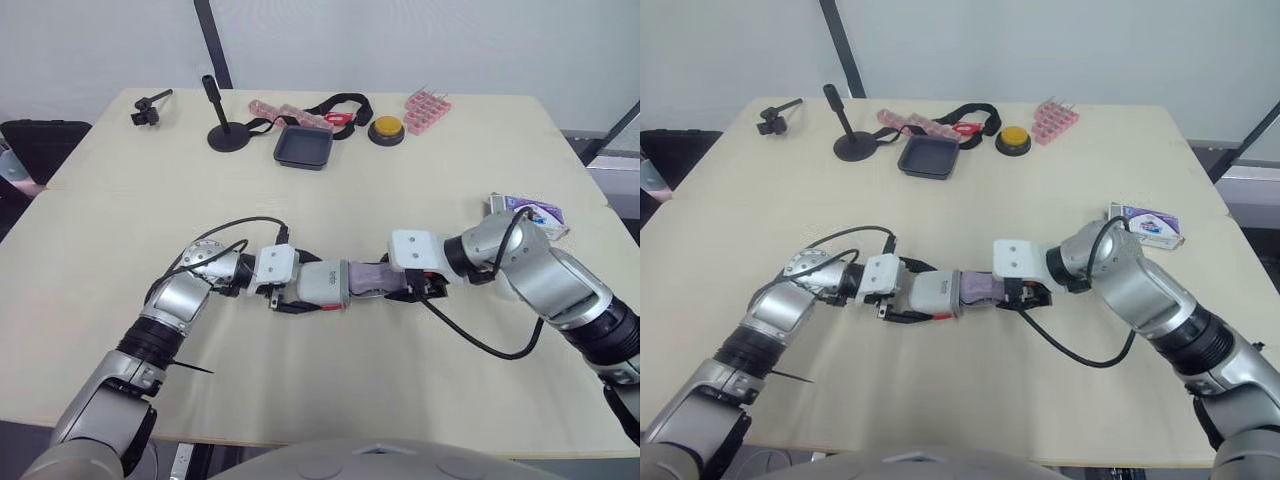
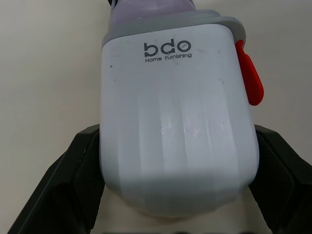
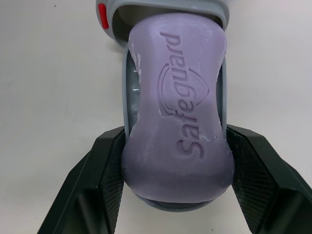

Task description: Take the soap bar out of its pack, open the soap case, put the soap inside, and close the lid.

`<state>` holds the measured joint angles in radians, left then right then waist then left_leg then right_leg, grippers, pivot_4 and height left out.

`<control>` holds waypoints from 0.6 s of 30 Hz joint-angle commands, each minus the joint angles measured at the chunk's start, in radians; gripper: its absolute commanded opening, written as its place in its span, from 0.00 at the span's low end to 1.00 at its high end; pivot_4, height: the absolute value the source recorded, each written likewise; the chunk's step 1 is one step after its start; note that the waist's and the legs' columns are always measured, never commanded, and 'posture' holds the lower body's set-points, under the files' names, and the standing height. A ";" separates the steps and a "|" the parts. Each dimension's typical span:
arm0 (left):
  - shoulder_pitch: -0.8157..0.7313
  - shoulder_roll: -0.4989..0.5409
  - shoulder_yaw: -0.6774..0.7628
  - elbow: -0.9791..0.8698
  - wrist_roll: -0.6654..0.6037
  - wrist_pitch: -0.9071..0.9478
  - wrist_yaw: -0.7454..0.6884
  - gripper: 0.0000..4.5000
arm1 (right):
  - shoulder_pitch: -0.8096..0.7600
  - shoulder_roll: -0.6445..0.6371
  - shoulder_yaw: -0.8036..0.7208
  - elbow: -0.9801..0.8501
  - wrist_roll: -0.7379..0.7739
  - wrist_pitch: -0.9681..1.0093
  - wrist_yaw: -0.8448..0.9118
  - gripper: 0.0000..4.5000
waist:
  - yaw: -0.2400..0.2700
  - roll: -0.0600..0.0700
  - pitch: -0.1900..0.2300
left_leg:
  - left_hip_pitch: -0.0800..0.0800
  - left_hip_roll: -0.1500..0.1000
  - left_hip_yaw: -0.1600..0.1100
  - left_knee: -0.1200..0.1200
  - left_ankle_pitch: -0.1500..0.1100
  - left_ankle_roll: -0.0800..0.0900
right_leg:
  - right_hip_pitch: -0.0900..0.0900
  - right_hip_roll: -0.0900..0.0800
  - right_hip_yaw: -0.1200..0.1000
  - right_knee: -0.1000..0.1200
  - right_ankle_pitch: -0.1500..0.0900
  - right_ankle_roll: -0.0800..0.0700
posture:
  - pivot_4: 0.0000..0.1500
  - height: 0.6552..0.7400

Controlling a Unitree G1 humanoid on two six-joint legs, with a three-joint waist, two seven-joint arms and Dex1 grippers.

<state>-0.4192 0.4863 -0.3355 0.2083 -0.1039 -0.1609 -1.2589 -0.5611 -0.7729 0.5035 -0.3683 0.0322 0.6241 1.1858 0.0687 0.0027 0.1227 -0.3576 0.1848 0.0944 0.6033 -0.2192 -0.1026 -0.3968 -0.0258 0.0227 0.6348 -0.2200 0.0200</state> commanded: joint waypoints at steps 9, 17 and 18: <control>-0.044 -0.031 -0.003 0.025 0.024 -0.022 0.024 0.77 | -0.073 0.063 0.035 0.007 -0.025 -0.008 0.011 0.57 | 0.003 0.000 0.000 | 0.000 0.000 0.000 0.001 0.000 0.000 | 0.000 0.000 0.000 0.001 0.000 0.000 | 1.00 1.00; -0.078 -0.088 -0.010 0.086 0.043 -0.034 0.047 0.77 | -0.117 0.089 0.046 0.028 -0.031 0.028 0.030 0.57 | 0.004 0.000 0.000 | 0.000 0.000 0.000 0.001 0.000 0.001 | 0.000 0.000 0.000 0.001 0.000 0.000 | 1.00 1.00; -0.078 -0.093 -0.011 0.086 0.042 -0.034 0.048 0.77 | -0.120 0.088 0.050 0.028 -0.034 0.027 0.032 0.57 | 0.004 0.000 0.000 | 0.000 0.000 0.000 0.001 0.000 0.001 | 0.000 0.000 0.000 0.001 0.000 0.000 | 1.00 1.00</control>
<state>-0.4852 0.3991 -0.3436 0.2971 -0.0657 -0.1892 -1.2241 -0.6518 -0.6920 0.5630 -0.3055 -0.0092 0.6637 1.2073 0.0724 0.0027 0.1227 -0.3580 0.1847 0.0944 0.6042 -0.2189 -0.1021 -0.3968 -0.0261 0.0226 0.6358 -0.2200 0.0199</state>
